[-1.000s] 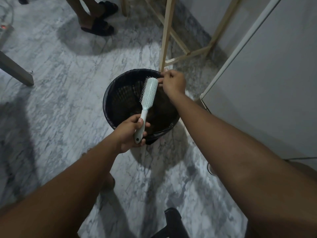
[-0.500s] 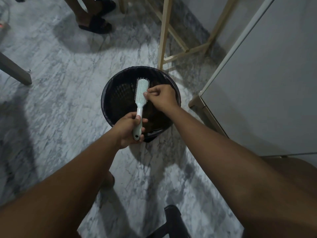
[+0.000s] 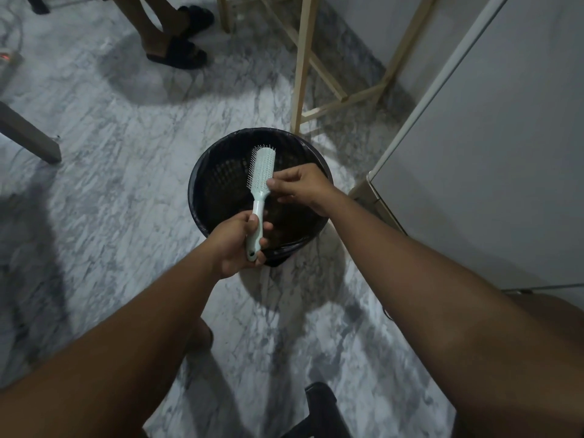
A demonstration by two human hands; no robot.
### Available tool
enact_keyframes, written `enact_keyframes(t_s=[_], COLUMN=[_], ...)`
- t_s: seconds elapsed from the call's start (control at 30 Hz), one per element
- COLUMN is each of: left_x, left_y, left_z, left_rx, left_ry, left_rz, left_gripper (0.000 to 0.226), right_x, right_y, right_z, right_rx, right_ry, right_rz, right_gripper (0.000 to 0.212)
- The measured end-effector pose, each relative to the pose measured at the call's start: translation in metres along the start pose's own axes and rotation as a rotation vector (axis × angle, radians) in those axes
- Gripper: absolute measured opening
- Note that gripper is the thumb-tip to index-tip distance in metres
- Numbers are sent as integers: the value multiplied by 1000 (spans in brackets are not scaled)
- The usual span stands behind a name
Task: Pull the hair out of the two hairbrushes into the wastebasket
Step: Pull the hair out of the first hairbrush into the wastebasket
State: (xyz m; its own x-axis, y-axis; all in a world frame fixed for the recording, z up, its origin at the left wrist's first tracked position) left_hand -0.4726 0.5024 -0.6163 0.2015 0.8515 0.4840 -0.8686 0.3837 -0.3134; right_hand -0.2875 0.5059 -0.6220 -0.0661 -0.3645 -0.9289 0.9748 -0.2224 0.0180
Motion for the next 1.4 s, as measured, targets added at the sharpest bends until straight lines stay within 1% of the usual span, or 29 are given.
enact_keyframes(t_s=[0.13,0.2,0.23,0.3,0.33,0.37,0.43,0.57,0.63,0.67,0.73,0.77,0.8,0.83,0.93,0.97,1.03,1.1,1.17,1.2,1.23,1.3,1.33,1.37,1.4], left_x=[1,1,1,0,0,0,-1,-1,1,1,1,0,-1,-2,-5,-6,-8,-8,-8,-8,-9,-9,-9,-8,-8], left_y=[6,9,11,12,11,10,8,3,1,0,-2,-3,-3,-2,4,7,12,16,20,21,21,18,15,12,9], left_z=[-2,-4,-5,-6,-6,-6,-5,-4,-3,-3,-3,-3,-2,-2,-1,-1,-1,-1,0,0,0,2,2,3,3], left_rx=[9,22,28,32,29,27,22,22,25,29,40,43,42,42,55,64,94,131,152,153,153,145,143,144,146], left_ry=[-11,-14,-14,-7,-4,-4,-8,-29,-34,-36,-41,-42,-39,-35,-39,-49,-72,-93,-103,-102,-98,-101,-106,-116,-130], left_rz=[24,37,36,17,6,-1,0,22,30,23,-16,-37,-50,-57,-70,-85,-103,-92,-97,-112,-131,-168,-192,-218,-240], left_gripper=[22,22,22,21,20,20,19,20,20,20,22,22,23,23,22,22,20,19,19,21,22,23,23,22,23], right_x=[2,3,3,3,2,1,-1,1,3,2,-3,-7,-10,-12,-14,-15,-17,-16,-13,-13,-13,-16,-18,-21,-24], right_y=[2,5,5,3,1,0,0,4,2,1,-1,-2,-4,-6,-6,-4,2,11,14,12,6,-8,-12,-12,-10], right_z=[-2,2,4,7,6,4,0,-4,-6,-8,-10,-11,-12,-13,-13,-12,-12,-14,-17,-18,-18,-14,-14,-15,-15], right_rx=[77,76,59,34,38,50,72,81,131,187,279,270,233,192,145,137,161,272,394,413,383,248,218,230,269], right_ry=[-30,-23,-7,29,55,83,114,101,81,58,-11,-39,-51,-50,-33,-27,-14,1,54,93,123,153,172,196,206], right_rz=[-66,-80,-54,61,126,168,178,237,247,207,-19,-143,-198,-195,-120,-92,30,126,208,269,329,429,473,499,507], right_gripper=[23,24,28,44,47,47,40,24,21,22,30,33,38,41,45,42,30,22,21,20,24,53,62,61,53])
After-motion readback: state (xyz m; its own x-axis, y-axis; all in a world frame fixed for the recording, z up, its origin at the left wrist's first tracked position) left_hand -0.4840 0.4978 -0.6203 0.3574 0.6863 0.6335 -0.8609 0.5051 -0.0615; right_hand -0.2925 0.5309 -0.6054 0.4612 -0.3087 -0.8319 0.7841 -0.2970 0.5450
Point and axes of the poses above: each hand's wrist, its own z-axis away from the middle knuckle, its own y-axis out of the back of the hand, x = y × z, the point moved 2 cm from there along -z, towards the middle knuckle, and after that the axes turned 5 degrees about y, right-handed, at the moved point
